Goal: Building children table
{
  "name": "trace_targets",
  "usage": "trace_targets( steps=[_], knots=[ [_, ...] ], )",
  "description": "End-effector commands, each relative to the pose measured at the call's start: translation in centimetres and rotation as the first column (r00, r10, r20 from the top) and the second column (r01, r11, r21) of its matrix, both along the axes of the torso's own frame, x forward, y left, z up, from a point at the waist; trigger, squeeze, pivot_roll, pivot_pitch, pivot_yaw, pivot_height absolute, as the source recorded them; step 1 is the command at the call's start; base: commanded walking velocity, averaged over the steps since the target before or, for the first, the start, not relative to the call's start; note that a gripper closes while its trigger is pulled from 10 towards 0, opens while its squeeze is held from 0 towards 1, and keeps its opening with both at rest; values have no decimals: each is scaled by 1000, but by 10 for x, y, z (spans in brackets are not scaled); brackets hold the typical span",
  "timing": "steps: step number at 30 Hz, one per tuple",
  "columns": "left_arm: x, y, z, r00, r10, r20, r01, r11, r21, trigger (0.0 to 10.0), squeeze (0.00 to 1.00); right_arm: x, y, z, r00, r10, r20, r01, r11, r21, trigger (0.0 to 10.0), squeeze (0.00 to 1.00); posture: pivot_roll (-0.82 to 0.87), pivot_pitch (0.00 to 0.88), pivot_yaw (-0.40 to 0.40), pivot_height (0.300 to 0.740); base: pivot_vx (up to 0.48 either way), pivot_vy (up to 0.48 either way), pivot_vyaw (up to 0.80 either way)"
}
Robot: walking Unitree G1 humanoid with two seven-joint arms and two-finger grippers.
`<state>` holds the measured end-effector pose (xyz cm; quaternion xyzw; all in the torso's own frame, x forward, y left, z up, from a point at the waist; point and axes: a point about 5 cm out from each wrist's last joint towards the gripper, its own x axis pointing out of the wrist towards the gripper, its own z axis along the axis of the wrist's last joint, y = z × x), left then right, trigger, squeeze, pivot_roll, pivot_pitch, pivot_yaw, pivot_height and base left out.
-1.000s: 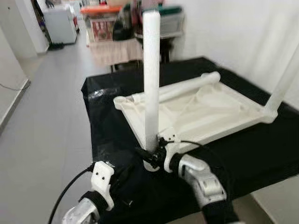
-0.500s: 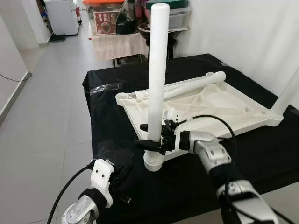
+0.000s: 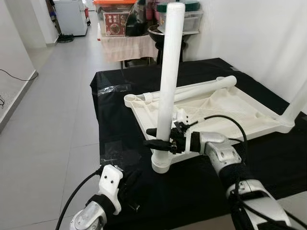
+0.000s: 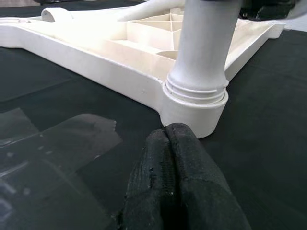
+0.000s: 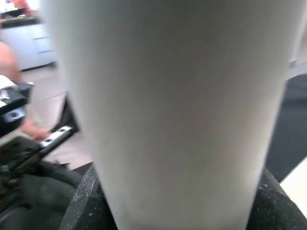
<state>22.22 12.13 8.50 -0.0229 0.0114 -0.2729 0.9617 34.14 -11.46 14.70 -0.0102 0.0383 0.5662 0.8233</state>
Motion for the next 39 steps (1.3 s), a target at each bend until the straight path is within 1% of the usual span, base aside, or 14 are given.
trace_targets(
  steps=[1, 2, 4, 6, 8, 15, 16, 17, 18, 19, 24, 30, 31, 39],
  knots=[
    [-4, 3, -4, 1000, 1, -11, -1, 1000, 3, 10000, 0, -9, -5, -28, 972, -225, -67, 222, 974, -51, 0, 0, -24, 0, -31, 740, 0, 0, 0],
    [-4, 3, -4, 1000, 1, -11, -1, 1000, 3, 10000, 0, -9, -5, -28, 972, -225, -67, 222, 974, -51, 0, 0, -24, 0, -31, 740, 0, 0, 0],
    [-4, 4, -4, 1000, 2, -11, -2, 1000, 2, 10000, 0, -13, 0, -40, 873, -482, -68, 481, 876, -37, 0, 0, -33, 0, -28, 740, 0, 0, 0],
    [-3, 7, -3, 1000, 11, -11, -11, 1000, 1, 10000, 0, -48, 28, -67, 828, -555, -77, 538, 826, -168, 0, 0, -43, 0, -17, 740, 0, 0, 0],
    [-1, 9, -3, 1000, 17, -6, -17, 1000, 9, 10000, 0, -39, 40, -43, 854, -519, 42, 520, 850, -85, 0, 0, -61, 0, -5, 740, 0, 0, 0],
    [2, 6, -1, 1000, 10, 9, -10, 1000, 27, 10000, 0, -29, 42, -51, 862, -508, 4, 504, 855, -124, 0, 0, -32, 0, -8, 740, 0, 0, 0],
    [2, 6, -1, 1000, 19, 13, -20, 999, 28, 10000, 0, -28, 42, -47, 864, -502, -41, 499, 863, -76, 10000, 0, -37, 0, -5, 740, 0, 0, 0],
    [2, 6, -1, 1000, 19, 13, -20, 999, 28, 10000, 0, -28, 42, -47, 864, -502, -41, 499, 863, -76, 10000, 0, -37, 0, -5, 740, 0, 0, 0],
    [2, 6, 0, 1000, 25, 14, -25, 999, 28, 10000, 0, -27, 41, -43, 875, -478, -75, 477, 878, -34, 10000, 361, -37, 0, -5, 740, 0, 0, 0],
    [3, 6, 0, 1000, 23, 14, -24, 999, 26, 10000, 0, -26, 41, -37, 911, -405, -84, 407, 913, 11, 10000, 1000, -38, 0, -4, 740, 0, 0, 0],
    [4, 4, 0, 1000, 14, 14, -14, 1000, 26, 10000, 0, -16, 31, -3, 969, -238, -72, 248, 950, 189, 10000, 1000, -43, 0, 1, 740, 0, 0, 0],
    [5, 3, 0, 1000, 13, 16, -14, 999, 33, 10000, 0, 0, 15, 4, 996, -83, 36, 82, 996, 44, 10000, 1000, -29, 0, -9, 740, 0, 0, 0],
    [6, 3, 0, 1000, 16, 17, -17, 999, 34, 10000, 0, 4, 12, 7, 997, -67, 34, 66, 998, 25, 10000, 0, -25, 0, -14, 740, 0, 0, 0],
    [7, 3, 0, 999, 24, 22, -25, 999, 43, 10000, 0, 25, 6, 21, 994, -109, 9, 109, 994, 16, 10000, 0, 0, 0, -27, 740, 0, 0, 0]
  ],
)
